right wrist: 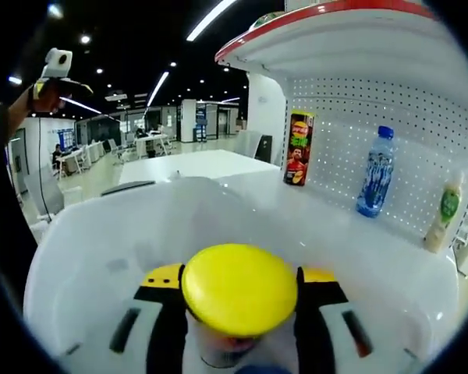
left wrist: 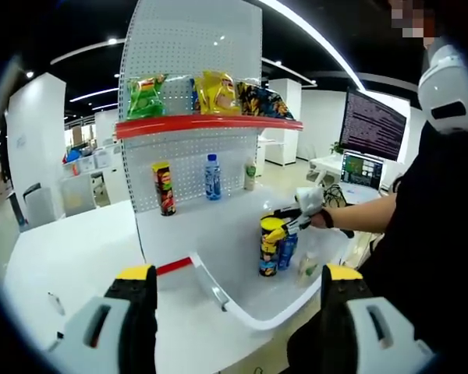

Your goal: Place the items from the shopping basket onto the snack and drink counter

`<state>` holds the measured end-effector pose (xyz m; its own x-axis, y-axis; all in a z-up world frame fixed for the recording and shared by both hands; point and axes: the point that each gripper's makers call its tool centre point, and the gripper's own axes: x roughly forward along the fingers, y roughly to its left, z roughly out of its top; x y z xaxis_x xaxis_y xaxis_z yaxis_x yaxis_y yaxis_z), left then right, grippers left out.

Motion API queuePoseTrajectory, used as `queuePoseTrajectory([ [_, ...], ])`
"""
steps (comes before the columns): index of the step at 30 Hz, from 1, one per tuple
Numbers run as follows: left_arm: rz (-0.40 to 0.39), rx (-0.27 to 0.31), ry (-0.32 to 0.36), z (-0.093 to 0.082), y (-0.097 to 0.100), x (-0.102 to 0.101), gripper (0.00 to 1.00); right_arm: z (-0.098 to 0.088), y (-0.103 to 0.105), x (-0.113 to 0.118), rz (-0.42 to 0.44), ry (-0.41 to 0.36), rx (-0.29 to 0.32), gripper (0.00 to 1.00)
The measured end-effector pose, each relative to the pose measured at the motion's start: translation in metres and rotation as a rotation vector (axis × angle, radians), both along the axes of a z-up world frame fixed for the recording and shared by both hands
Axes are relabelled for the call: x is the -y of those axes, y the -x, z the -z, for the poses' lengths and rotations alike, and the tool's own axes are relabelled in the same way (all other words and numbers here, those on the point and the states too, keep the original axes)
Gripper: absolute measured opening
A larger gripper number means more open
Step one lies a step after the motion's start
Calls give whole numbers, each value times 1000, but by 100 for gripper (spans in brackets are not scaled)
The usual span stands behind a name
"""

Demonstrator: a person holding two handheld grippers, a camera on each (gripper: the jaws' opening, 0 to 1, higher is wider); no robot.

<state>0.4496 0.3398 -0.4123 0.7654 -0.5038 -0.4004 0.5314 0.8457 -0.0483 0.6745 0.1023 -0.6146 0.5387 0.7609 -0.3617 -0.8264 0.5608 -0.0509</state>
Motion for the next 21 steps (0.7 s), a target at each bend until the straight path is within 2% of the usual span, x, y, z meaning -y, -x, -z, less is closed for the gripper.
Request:
queuePoseTrajectory([
  [10, 5, 6, 0, -1, 3, 0, 86, -19, -2, -3, -2, -15, 49, 53],
  [13, 4, 11, 2, -2, 5, -1, 86, -31, 6, -9, -9, -20, 63, 53],
  [21, 1, 17, 5, -3, 10, -2, 86, -49, 10, -15, -22, -27, 94, 52],
])
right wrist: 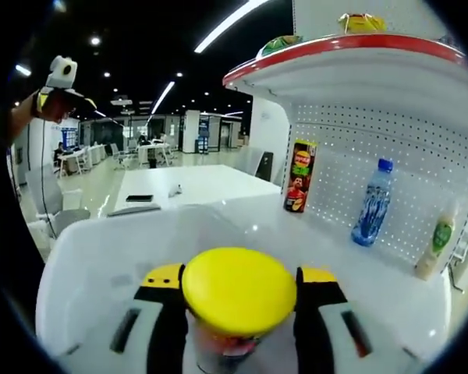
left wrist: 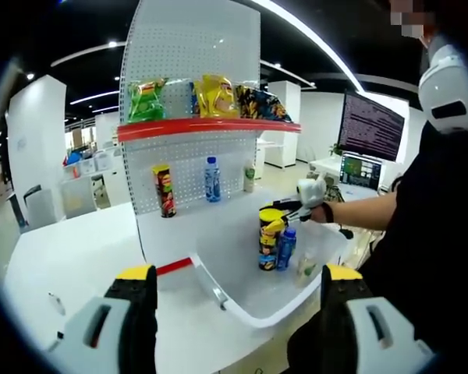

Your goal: Place the items from the shopping basket onto the snack and drink counter

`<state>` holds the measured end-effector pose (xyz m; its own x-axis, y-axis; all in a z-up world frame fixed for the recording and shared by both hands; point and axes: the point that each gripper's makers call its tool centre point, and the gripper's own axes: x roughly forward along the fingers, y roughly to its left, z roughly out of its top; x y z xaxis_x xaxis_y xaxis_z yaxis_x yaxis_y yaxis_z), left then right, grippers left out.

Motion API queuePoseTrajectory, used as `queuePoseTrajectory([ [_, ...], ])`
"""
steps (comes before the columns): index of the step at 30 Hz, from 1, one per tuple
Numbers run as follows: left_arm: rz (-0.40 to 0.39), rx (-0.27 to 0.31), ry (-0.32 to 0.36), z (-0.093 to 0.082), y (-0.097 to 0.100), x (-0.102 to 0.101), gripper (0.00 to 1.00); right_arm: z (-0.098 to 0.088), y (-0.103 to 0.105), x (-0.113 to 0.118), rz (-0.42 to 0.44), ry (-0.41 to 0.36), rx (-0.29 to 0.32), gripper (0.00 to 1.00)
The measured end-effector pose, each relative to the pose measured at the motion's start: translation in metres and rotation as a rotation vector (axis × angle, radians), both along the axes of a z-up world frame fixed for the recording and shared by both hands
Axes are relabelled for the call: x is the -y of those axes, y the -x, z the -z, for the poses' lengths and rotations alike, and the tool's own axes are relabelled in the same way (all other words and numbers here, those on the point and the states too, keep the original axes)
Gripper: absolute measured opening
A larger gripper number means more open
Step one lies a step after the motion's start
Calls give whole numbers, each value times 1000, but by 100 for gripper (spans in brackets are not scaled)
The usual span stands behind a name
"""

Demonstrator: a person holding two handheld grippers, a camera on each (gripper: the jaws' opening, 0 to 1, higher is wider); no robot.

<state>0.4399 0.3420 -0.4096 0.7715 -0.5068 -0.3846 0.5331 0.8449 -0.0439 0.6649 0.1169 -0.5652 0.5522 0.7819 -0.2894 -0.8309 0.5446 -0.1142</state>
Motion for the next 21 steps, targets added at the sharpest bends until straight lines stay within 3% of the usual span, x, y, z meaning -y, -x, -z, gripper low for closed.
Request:
queuePoseTrajectory([
  [5, -6, 4, 2, 0, 4, -2, 86, -15, 2, -6, -14, 1, 28, 52],
  [6, -7, 6, 3, -1, 5, -3, 86, -11, -2, -5, -16, -1, 36, 52],
  [11, -11, 10, 4, -1, 9, -5, 86, -32, -7, -7, -26, -10, 67, 52],
  [21, -19, 24, 14, -2, 16, -9, 86, -94, -8, -23, -62, -37, 122, 52],
])
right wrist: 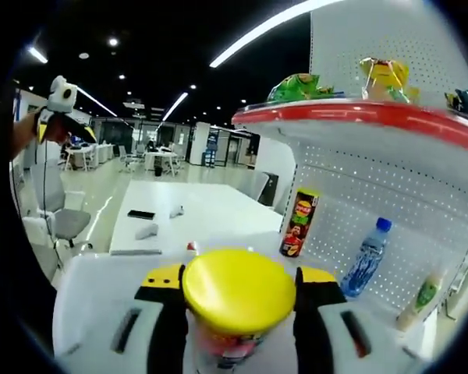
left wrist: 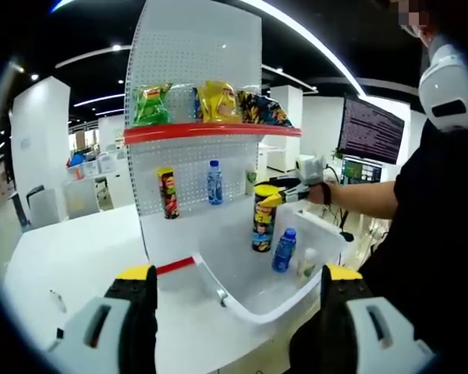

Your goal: Place the items from the shopping basket onto the snack and drink counter

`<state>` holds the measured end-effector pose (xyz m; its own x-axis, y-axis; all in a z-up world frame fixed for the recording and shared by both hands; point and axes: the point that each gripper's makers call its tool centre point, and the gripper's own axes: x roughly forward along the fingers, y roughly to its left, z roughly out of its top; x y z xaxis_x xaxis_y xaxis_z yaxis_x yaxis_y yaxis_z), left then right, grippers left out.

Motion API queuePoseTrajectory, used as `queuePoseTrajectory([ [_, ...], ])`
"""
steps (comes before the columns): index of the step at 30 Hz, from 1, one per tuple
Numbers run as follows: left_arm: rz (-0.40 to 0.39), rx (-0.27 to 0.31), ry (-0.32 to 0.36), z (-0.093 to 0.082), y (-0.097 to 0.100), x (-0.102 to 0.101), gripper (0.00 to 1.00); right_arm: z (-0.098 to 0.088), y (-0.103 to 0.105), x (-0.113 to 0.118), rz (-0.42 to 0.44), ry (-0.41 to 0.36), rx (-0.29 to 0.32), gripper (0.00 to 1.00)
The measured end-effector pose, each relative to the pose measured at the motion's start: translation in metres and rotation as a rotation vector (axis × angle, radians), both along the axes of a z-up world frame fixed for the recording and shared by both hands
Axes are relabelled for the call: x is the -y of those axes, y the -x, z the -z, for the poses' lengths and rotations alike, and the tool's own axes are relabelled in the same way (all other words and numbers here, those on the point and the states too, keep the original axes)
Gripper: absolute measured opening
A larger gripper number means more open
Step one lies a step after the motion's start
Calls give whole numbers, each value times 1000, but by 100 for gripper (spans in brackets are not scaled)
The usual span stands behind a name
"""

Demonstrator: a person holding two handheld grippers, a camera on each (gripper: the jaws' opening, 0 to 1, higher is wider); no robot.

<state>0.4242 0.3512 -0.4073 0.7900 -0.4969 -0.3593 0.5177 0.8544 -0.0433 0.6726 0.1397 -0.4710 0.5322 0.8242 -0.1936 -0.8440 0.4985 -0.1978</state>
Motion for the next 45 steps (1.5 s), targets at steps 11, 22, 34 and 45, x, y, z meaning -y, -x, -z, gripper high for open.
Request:
queuePoseTrajectory([
  [11, -20, 10, 11, 0, 6, -8, 86, -60, -11, -28, -57, -53, 26, 52],
  [22, -49, 7, 13, 1, 7, -21, 86, -86, -69, -66, -75, -96, 35, 51],
  [34, -121, -23, 10, 8, 9, -42, 85, -89, -107, -117, -100, -115, 49, 51],
  [45, -156, -43, 3, 8, 5, -54, 86, -70, -135, -158, -124, -114, 54, 51],
])
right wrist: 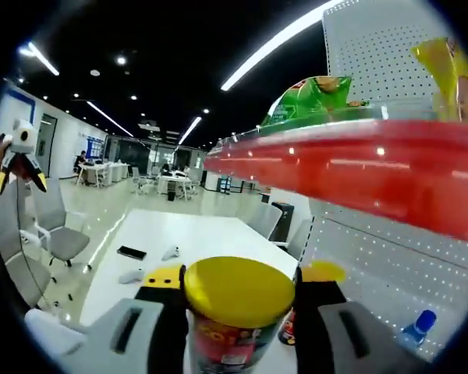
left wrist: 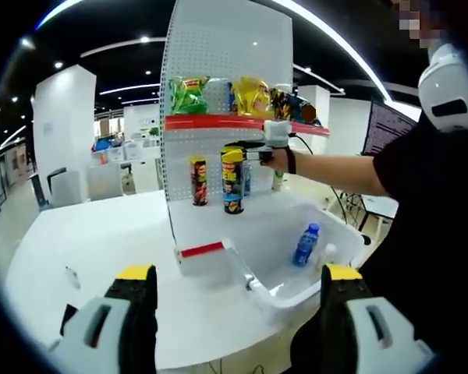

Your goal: Place the items from the shopping basket onto the snack and drink counter

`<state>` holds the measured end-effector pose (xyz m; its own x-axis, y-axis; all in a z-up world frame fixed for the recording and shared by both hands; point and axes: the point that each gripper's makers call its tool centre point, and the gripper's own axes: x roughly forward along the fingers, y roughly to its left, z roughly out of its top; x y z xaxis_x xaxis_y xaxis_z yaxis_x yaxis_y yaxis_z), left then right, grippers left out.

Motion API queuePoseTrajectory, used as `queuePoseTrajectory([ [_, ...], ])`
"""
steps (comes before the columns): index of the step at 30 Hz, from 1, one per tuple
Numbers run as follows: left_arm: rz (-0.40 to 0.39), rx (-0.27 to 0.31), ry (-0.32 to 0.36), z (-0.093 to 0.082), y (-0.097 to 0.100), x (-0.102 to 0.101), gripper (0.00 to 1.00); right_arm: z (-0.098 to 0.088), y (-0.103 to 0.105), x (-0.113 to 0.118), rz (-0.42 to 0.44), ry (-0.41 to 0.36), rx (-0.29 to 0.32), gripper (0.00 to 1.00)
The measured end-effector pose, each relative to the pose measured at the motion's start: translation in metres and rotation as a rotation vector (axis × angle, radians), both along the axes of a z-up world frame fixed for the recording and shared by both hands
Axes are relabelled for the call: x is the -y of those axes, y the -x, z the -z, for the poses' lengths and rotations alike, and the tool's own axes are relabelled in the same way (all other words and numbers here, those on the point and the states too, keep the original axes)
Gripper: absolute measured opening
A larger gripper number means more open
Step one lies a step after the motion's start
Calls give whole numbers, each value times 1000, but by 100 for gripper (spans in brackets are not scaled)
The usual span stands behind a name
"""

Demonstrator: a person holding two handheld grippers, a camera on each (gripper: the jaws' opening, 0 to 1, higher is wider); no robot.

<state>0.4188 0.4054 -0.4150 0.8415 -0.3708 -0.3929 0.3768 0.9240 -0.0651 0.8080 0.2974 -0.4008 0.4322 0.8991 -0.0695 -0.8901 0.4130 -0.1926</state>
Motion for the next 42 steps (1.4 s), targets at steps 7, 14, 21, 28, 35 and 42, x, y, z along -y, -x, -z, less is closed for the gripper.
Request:
queuePoseTrajectory([
  [7, -11, -11, -13, -1, -4, -4, 86, 18, -21, -18, 13, 14, -3, 51],
  [14, -16, -20, -17, 0, -6, -5, 86, 31, -29, -32, 15, 11, -22, 51],
  [21, -22, -32, -18, 3, -3, -5, 86, 40, -30, -43, 4, 9, -14, 51],
  [28, -34, -43, -22, 4, 1, -8, 86, 45, -32, -53, 7, 2, 7, 51],
  [35, -35, -57, -28, 6, 4, -9, 86, 53, -30, -56, 6, -19, 6, 51],
  [42, -23, -64, -32, 6, 2, -7, 86, 63, -28, -57, 8, -14, 16, 51],
])
